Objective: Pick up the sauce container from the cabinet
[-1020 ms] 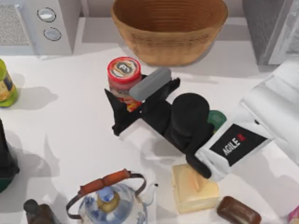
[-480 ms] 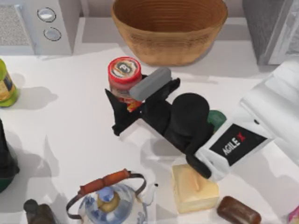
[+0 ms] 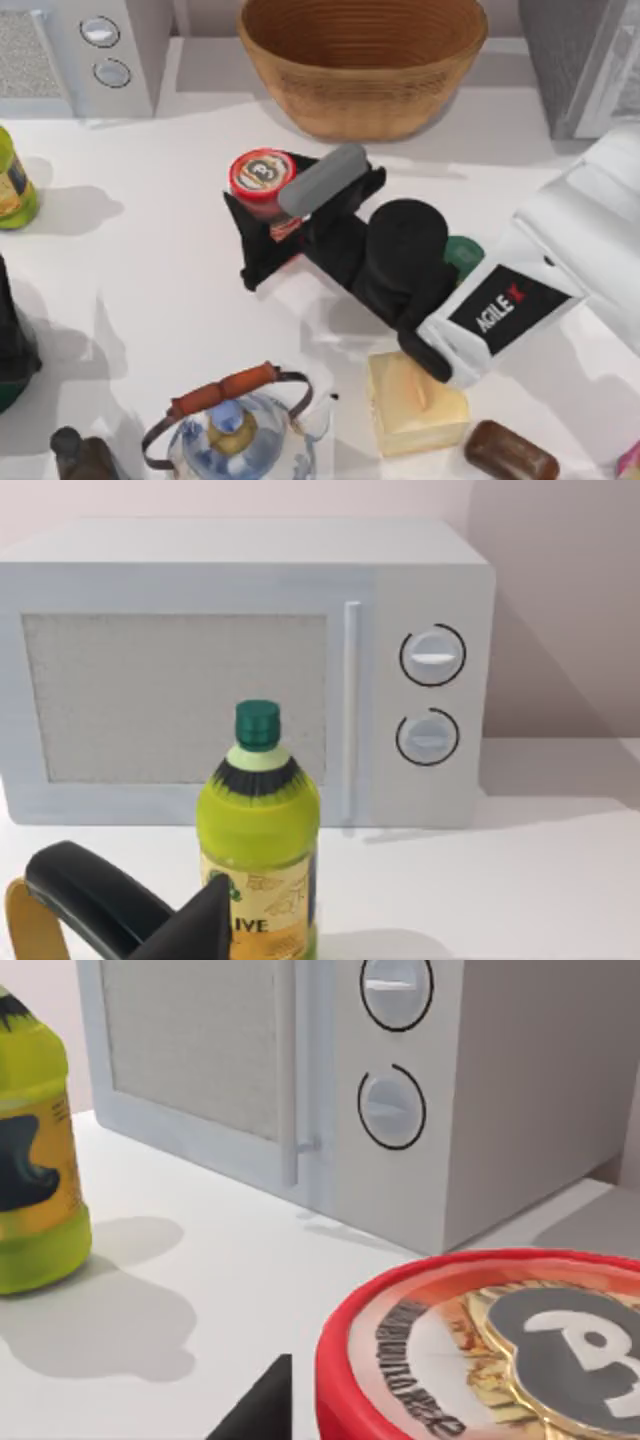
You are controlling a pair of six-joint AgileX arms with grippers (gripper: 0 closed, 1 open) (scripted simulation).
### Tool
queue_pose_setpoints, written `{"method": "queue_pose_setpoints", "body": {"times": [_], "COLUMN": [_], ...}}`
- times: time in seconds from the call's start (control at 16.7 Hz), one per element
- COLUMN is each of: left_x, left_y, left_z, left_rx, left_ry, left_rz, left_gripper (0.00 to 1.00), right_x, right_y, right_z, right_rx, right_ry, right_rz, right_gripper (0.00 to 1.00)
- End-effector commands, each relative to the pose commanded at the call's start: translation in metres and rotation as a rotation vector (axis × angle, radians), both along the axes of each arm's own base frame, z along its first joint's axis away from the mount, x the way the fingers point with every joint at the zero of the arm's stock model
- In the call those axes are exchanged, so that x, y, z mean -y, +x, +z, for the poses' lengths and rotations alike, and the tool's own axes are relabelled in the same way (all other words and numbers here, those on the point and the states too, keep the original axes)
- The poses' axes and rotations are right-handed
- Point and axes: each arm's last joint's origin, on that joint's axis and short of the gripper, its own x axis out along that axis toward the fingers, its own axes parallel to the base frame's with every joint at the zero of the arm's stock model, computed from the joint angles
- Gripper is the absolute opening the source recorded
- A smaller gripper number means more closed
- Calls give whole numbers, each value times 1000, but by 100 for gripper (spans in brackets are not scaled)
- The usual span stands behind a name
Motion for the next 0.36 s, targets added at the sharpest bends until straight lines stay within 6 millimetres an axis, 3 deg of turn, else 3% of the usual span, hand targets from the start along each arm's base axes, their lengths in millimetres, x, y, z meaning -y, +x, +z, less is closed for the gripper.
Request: {"method": "queue_pose_setpoints", "body": {"times": [0.36], "left_x": [0], "left_y": [0], "left_z": [0], "left_rx": [0], "left_ry": [0], "left_rz": [0], "left_gripper": [100], "right_x": [0], "right_y": [0], "right_z": [0], "right_rx": [0], "right_ry": [0], "right_rz": [0], "right_gripper": [100]}}
